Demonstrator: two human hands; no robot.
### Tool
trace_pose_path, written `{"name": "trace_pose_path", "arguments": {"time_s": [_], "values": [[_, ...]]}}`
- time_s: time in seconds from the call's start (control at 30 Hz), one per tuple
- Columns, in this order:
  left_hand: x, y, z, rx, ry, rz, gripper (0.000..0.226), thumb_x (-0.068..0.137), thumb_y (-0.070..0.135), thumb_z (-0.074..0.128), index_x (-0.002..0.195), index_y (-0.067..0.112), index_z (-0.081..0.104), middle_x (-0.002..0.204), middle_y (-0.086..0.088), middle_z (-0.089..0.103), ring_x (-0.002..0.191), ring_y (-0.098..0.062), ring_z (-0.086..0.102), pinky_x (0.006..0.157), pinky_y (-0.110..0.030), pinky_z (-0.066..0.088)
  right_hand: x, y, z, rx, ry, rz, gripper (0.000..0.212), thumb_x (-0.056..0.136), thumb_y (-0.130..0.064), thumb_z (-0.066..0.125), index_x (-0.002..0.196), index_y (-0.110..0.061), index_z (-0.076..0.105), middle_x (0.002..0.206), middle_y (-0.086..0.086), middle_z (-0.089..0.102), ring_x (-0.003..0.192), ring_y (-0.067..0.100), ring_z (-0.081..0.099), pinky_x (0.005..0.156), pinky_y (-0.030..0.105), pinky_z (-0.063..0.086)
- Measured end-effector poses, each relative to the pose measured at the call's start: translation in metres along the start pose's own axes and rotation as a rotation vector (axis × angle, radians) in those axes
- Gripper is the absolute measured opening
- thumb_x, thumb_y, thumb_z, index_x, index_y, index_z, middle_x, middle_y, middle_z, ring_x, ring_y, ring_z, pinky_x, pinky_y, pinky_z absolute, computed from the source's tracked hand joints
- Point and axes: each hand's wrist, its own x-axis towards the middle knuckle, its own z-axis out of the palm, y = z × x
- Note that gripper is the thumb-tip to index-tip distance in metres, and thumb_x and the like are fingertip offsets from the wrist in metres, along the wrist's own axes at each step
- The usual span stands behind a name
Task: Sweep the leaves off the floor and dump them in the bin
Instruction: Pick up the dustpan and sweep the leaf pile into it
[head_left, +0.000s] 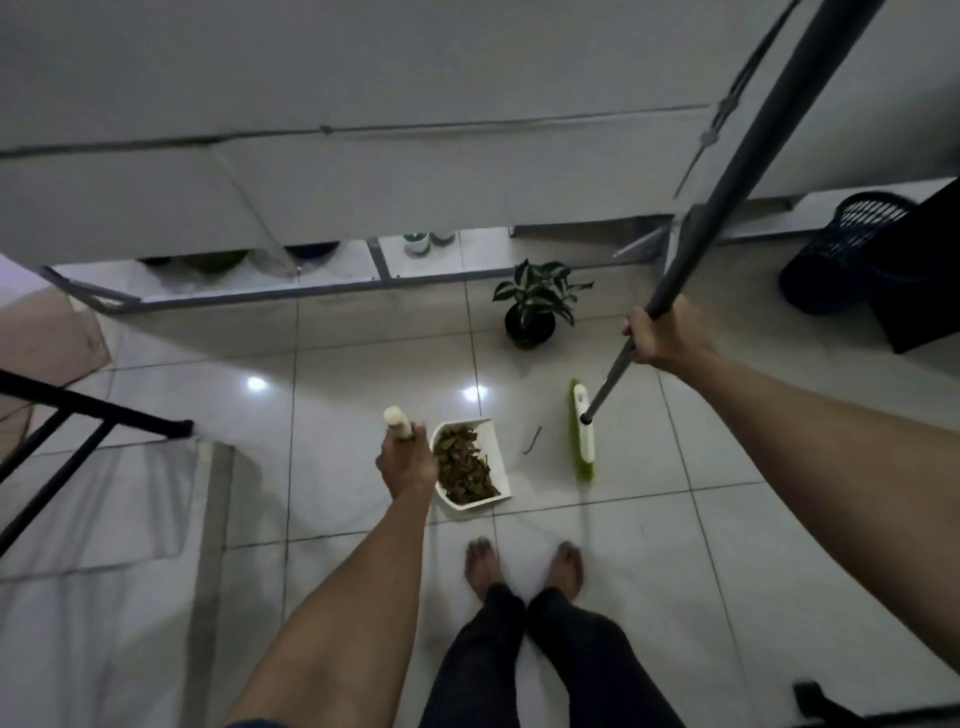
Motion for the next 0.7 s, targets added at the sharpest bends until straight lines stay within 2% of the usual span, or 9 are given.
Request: {"name": "trace_pose_path", "arguments": {"time_s": [0.03,0.2,0.3,0.4,0.47,0.53,0.6,0.7], "values": [[0.001,0.0,0.003,0.001,0.009,0.004,0.034,0.095,0.038,0.055,0.111,0.011,0.068,0.107,-0.018,0.07,0.107,-0.037,0.063,0.089,-0.039,0.048,-0.002,0.007,0.012,-0.043,-0.011,-0.01,0.028,0.093,-0.025,0.058,0.091,-0.003,0.075,0.098,0.019,0.075,0.098,0.041,0.07,0.084,0.042,0.058],[0.012,0.003,0.002,-0.015,-0.001,0.003,0.029,0.093,0.036,0.059,0.108,0.012,0.069,0.109,-0.016,0.069,0.107,-0.033,0.063,0.082,-0.03,0.043,-0.012,-0.003,0.045,-0.023,0.016,-0.015,0.038,0.098,-0.032,0.055,0.105,0.0,0.075,0.109,0.023,0.073,0.106,0.042,0.069,0.093,0.049,0.056],[0.019,0.002,-0.003,-0.013,-0.043,0.005,0.029,0.093,0.037,0.06,0.109,0.014,0.069,0.112,-0.015,0.068,0.109,-0.033,0.062,0.086,-0.031,0.043,-0.019,-0.013,0.052,-0.014,-0.031,-0.029,0.041,0.1,-0.034,0.054,0.113,0.001,0.071,0.115,0.022,0.071,0.111,0.04,0.067,0.095,0.049,0.056],[0.024,0.003,-0.003,-0.013,-0.069,0.018,0.03,0.092,0.036,0.06,0.111,0.014,0.069,0.113,-0.015,0.068,0.11,-0.033,0.062,0.09,-0.032,0.045,-0.031,-0.019,0.063,0.007,-0.074,-0.049,0.034,0.1,-0.031,0.055,0.106,-0.002,0.072,0.109,0.018,0.073,0.099,0.034,0.07,0.081,0.038,0.059],[0.026,0.004,-0.004,-0.015,-0.074,0.02,0.031,0.091,0.036,0.061,0.111,0.014,0.069,0.113,-0.015,0.068,0.11,-0.032,0.062,0.087,-0.029,0.043,-0.039,-0.025,0.07,0.024,-0.095,-0.069,0.03,0.099,-0.029,0.057,0.104,-0.004,0.073,0.103,0.014,0.074,0.091,0.028,0.072,0.069,0.028,0.051],[0.026,0.004,-0.005,-0.014,-0.082,0.019,0.032,0.092,0.036,0.06,0.113,0.013,0.069,0.114,-0.015,0.068,0.111,-0.032,0.061,0.085,-0.027,0.04,-0.046,-0.033,0.075,0.013,-0.129,-0.114,0.028,0.099,-0.027,0.058,0.102,-0.004,0.073,0.098,0.012,0.075,0.087,0.026,0.072,0.062,0.024,0.047],[0.025,0.003,-0.007,-0.009,-0.096,0.012,0.034,0.092,0.036,0.059,0.115,0.012,0.068,0.114,-0.016,0.068,0.111,-0.033,0.061,0.085,-0.028,0.041,-0.054,-0.04,0.076,0.005,-0.159,-0.161,0.027,0.099,-0.026,0.057,0.097,-0.004,0.073,0.093,0.012,0.075,0.083,0.026,0.072,0.063,0.029,0.054],[0.024,0.001,-0.011,-0.004,-0.108,0.004,0.037,0.092,0.037,0.058,0.117,0.011,0.067,0.114,-0.016,0.067,0.111,-0.033,0.06,0.084,-0.029,0.041,-0.062,-0.05,0.074,0.117,-0.202,-0.196,0.026,0.1,-0.02,0.058,0.09,0.001,0.07,0.085,0.017,0.072,0.077,0.034,0.074,0.069,0.051,0.063]]}}
